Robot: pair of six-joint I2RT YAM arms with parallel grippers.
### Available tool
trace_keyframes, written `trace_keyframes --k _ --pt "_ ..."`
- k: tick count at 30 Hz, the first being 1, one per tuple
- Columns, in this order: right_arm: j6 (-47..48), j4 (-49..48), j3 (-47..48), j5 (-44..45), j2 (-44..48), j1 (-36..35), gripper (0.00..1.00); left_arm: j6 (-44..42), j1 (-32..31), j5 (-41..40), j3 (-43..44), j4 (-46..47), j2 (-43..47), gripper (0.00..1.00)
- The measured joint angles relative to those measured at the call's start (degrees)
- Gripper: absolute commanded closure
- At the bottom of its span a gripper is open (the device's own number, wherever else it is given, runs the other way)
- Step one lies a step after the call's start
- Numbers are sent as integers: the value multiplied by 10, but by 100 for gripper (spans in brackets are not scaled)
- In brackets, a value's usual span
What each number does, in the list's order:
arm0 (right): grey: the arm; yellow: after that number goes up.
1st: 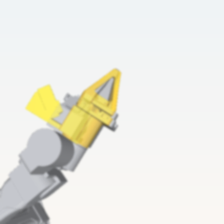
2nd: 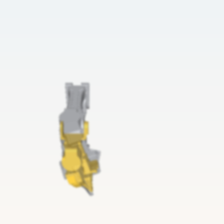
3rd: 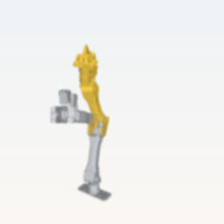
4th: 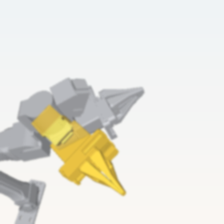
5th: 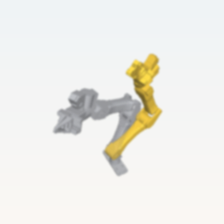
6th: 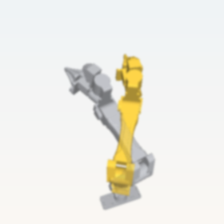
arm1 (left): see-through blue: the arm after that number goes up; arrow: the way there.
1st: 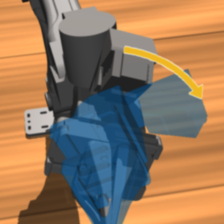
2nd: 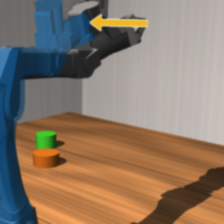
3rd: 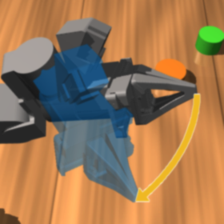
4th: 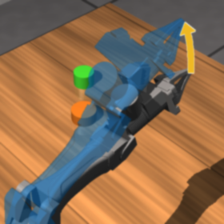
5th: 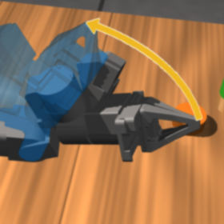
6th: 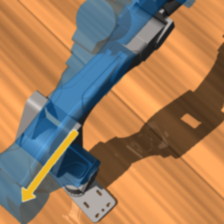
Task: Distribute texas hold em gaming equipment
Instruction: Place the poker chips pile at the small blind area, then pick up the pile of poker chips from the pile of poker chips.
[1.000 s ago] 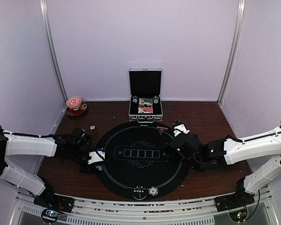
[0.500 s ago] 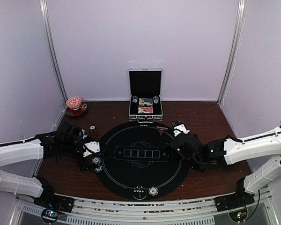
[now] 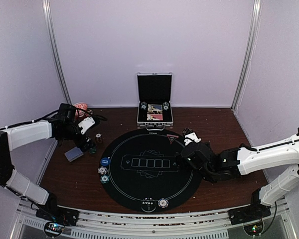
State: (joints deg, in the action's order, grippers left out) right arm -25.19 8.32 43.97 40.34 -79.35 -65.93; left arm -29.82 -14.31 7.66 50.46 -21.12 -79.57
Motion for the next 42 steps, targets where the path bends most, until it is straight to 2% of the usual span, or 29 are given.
trace_keyframes --k 9,20,30,42 --pt "0 0 0 0 0 -1 0 34 30 0 21 -3 -87 4" --pt "0 0 0 0 0 -3 0 45 51 9 28 -1 -139 21" --pt "0 0 0 0 -1 -3 0 47 54 25 29 0 -145 34" --pt "0 0 0 0 -2 -5 0 47 61 41 36 0 -154 40"
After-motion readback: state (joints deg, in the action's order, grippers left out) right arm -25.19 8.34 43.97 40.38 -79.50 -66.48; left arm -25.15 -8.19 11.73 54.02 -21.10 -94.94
